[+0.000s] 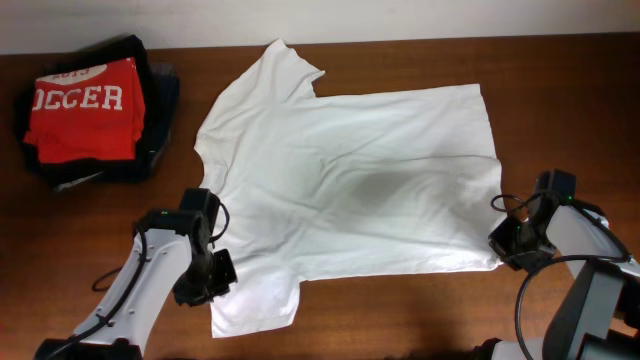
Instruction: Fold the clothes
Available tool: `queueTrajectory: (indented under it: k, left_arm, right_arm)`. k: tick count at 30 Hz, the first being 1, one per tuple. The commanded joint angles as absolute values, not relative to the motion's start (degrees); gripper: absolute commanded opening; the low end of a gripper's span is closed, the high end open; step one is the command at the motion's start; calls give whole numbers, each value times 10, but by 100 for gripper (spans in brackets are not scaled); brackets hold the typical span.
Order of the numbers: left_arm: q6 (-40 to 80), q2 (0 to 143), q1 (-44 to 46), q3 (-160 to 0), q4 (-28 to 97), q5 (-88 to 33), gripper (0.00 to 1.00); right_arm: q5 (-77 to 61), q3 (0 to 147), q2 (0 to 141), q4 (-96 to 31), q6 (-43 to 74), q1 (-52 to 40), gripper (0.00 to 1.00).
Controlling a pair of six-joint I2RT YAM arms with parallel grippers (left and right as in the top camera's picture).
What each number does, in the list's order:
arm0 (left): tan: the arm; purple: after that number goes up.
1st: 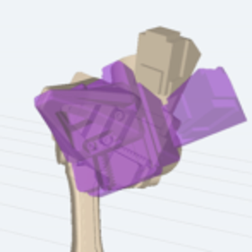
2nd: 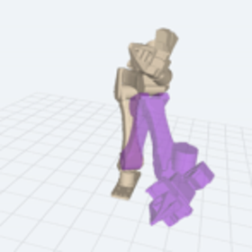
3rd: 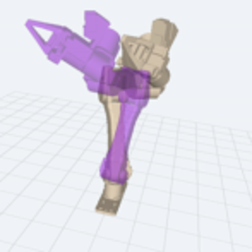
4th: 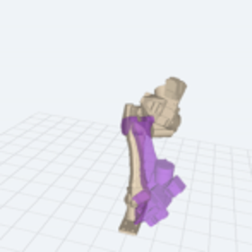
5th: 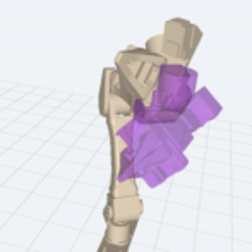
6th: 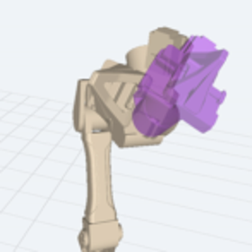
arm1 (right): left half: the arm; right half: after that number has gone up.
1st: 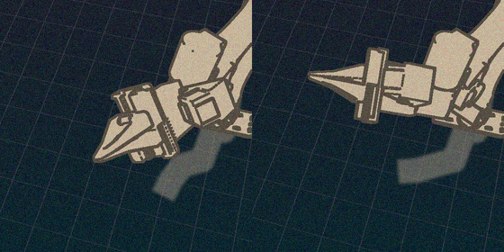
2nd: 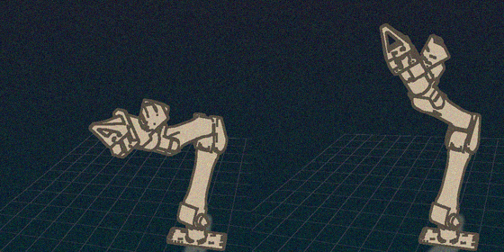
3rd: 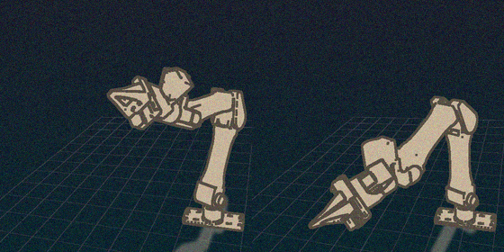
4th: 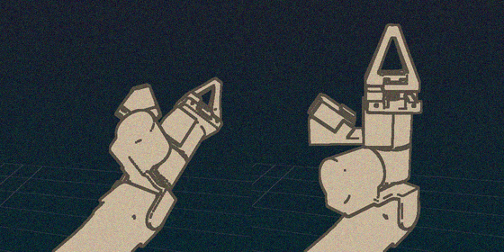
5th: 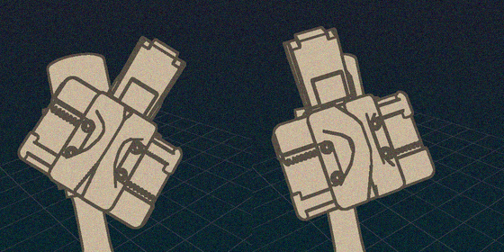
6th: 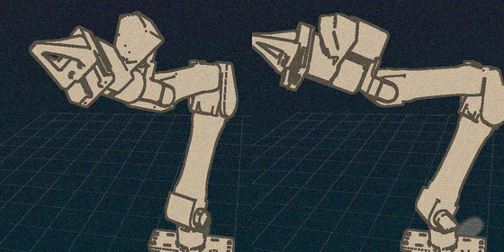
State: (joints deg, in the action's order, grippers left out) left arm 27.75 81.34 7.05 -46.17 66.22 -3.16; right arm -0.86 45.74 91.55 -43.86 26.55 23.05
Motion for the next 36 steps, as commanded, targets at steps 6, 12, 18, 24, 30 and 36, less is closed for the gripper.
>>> queueTrajectory:
  k: [6, 12, 18, 24, 30, 36]
  left_arm:
    - [328, 815, 73, -365, 626, -36, 29]
    - [330, 815, 73, -360, 632, -50, 65]
    - [357, 815, 73, -309, 592, -82, 68]
    - [378, 815, 73, -309, 537, -114, 47]
    - [377, 815, 73, -309, 581, -113, 12]
    - [304, 808, 74, -423, 641, -110, 0]
  right_arm:
    - [7, 443, 924, -439, 264, 229, 14]
    - [7, 443, 924, -439, 264, 229, 13]
    - [7, 443, 924, -439, 264, 229, 13]
    - [6, 443, 924, -441, 264, 229, 13]
    - [5, 443, 924, -441, 264, 229, 11]
    - [0, 485, 921, -478, 265, 229, 4]
